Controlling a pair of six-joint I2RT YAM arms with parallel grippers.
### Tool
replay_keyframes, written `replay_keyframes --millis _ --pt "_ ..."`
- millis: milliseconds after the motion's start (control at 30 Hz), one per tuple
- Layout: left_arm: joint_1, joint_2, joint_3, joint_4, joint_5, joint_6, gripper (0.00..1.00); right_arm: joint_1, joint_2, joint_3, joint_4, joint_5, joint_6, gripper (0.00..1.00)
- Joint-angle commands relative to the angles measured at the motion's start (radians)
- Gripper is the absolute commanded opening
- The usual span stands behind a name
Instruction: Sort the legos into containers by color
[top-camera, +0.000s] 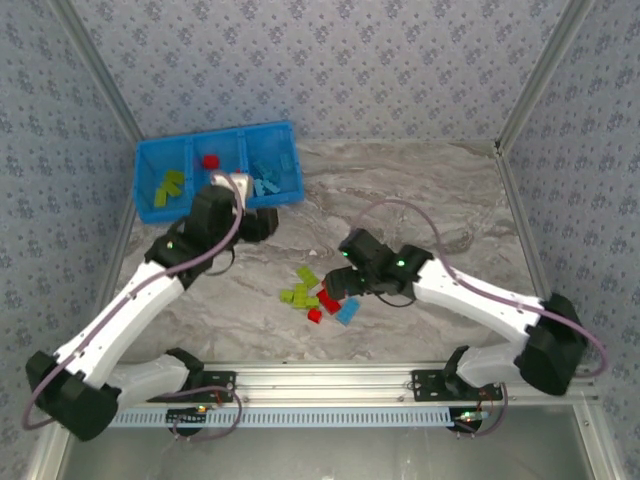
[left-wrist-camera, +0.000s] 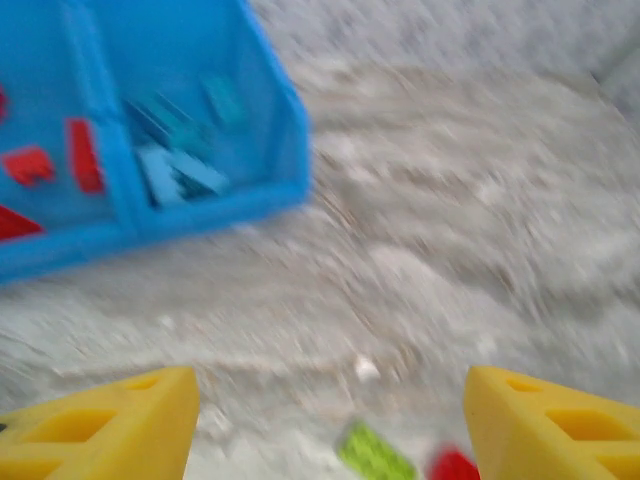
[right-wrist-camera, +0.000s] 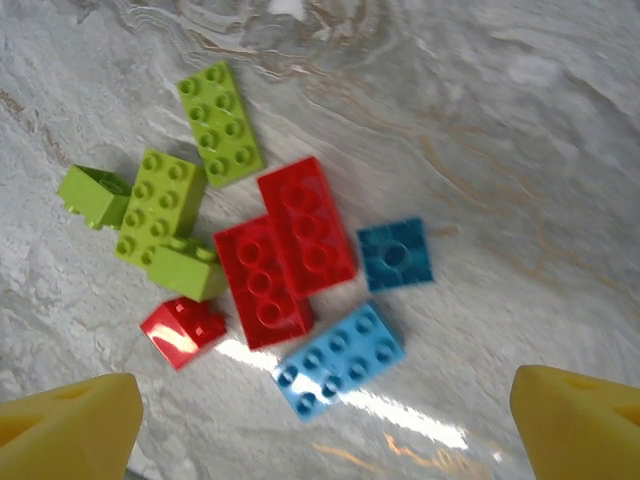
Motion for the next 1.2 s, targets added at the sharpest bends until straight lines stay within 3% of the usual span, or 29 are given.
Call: replay_keyframes --millis 0,167,367,567,800,1033,1167 --pt "-0.071 -0.084 -0.070 -0.092 0.039 0.040 0.74 0.027 0.129 0.069 0.015 0.100 -0.059 0.92" --pt "-0.103 -0.165 -0.093 -0.194 0.019 0.055 0.78 0.011 0.355 0.164 -0.002 0.157 -0.131 0.78" --pt "-0.103 -0.200 -0.126 -0.203 0.010 0.054 0.88 0.005 0.479 0.240 0.046 0.101 -0.150 0.73" --pt "-0.105 -0.203 -0.137 -0.203 0.006 0.049 0.93 -0.023 0.515 0.217 0.096 0.069 -0.114 0.56" --pt "-0.104 -0.212 -0.137 -0.207 -0.017 0.051 0.97 -0.023 0.542 0.197 0.089 0.061 -0.093 0.50" --pt "-0.105 -0.227 -0.128 -0.217 -0.034 0.032 0.98 -0.016 0.476 0.241 0.088 0.096 -0.092 0.32" --pt "-0.104 -0.289 -0.092 -0.272 -0.169 -0.064 0.99 0.023 0.382 0.330 0.183 0.178 -0.173 0.28"
